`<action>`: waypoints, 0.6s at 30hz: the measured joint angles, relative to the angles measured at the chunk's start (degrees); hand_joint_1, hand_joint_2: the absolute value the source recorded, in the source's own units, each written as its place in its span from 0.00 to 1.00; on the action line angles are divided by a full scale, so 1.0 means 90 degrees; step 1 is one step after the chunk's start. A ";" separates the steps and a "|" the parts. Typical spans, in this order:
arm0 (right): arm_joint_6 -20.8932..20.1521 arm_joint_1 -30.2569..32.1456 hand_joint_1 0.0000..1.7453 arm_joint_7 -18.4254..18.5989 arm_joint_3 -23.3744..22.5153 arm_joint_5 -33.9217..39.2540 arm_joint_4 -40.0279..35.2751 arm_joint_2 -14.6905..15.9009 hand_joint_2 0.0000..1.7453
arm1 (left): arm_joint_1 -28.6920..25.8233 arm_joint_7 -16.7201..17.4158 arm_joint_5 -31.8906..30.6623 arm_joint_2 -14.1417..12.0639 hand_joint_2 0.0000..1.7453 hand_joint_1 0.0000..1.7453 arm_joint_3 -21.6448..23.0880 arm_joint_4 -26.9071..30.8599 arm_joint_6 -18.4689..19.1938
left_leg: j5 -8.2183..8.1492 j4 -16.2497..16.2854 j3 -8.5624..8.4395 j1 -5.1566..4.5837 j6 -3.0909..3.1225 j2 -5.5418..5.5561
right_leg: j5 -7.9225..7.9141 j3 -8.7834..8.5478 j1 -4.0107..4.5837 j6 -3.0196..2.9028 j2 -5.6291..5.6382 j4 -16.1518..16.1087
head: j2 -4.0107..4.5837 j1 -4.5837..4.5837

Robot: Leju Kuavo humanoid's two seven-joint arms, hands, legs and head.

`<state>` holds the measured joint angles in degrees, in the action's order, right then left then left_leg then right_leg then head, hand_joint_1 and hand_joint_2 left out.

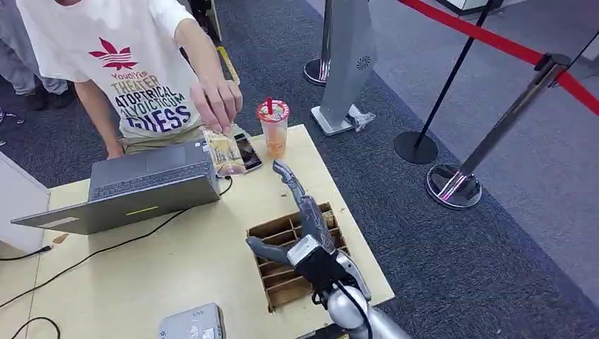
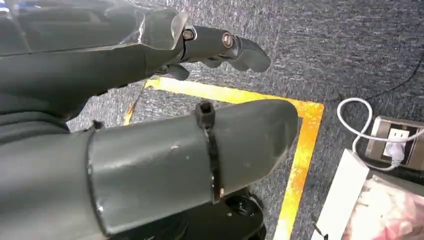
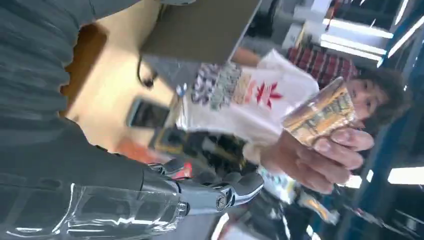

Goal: Pass the card to the sensor for recognition and then transmit it.

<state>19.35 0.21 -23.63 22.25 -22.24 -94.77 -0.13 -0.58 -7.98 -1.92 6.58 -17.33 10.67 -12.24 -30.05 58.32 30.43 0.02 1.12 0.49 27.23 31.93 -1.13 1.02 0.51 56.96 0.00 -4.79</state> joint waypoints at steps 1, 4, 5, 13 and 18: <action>0.0168 -0.0022 0.00 -0.0022 0.0022 -0.0219 0.0000 0.0000 1.00 | 0.0001 -0.0002 -0.0007 0.0002 0.00 0.00 -0.0002 0.0000 -0.0002 | 0.0000 0.0000 0.0000 0.0000 0.0000 0.0000 | 0.0000 0.0000 0.0000 0.0000 0.0000 0.0000 | 0.0000 0.0000; 0.0782 -0.0117 0.00 -0.0039 0.0075 -0.1037 0.0005 0.0000 1.00 | 0.0009 -0.0005 -0.0027 0.0017 0.00 0.00 -0.0019 0.0000 -0.0039 | 0.0000 0.0000 -0.0001 0.0000 0.0000 0.0000 | 0.0000 0.0000 0.0000 0.0000 0.0000 0.0000 | 0.0000 0.0000; 0.0935 -0.0154 0.00 -0.0019 0.0090 -0.1241 0.0005 0.0000 1.00 | 0.0013 -0.0010 -0.0032 0.0022 0.00 0.00 -0.0022 0.0000 -0.0044 | 0.0000 0.0000 -0.0001 0.0000 0.0000 0.0000 | 0.0000 0.0000 0.0000 0.0000 0.0000 0.0000 | 0.0000 0.0000; 0.1838 -0.0580 0.00 0.0233 0.0248 -0.2352 0.0258 0.0000 1.00 | 0.0098 -0.0022 -0.0124 0.0061 0.00 0.00 -0.0073 0.0000 -0.0061 | 0.0002 0.0000 -0.0002 0.0000 -0.0001 0.0000 | -0.0002 -0.0002 0.0000 -0.0001 0.0001 0.0001 | 0.0000 0.0000; 0.1874 -0.0898 0.00 0.0321 0.0311 -0.2418 0.0525 -0.0019 1.00 | 0.0109 -0.0019 -0.0155 0.0063 0.00 0.00 -0.0117 0.0000 -0.0066 | 0.0002 0.0000 -0.0001 0.0000 -0.0001 0.0000 | -0.0002 -0.0001 0.0000 -0.0001 0.0000 0.0002 | 0.0000 0.0000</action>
<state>36.22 -7.87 -20.74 25.05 -44.00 -90.05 -0.31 0.40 -8.15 -3.32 7.15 -18.38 10.67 -12.83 -30.03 58.32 30.43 0.02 1.12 0.49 27.22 31.92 -1.13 1.01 0.51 56.97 0.00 -4.79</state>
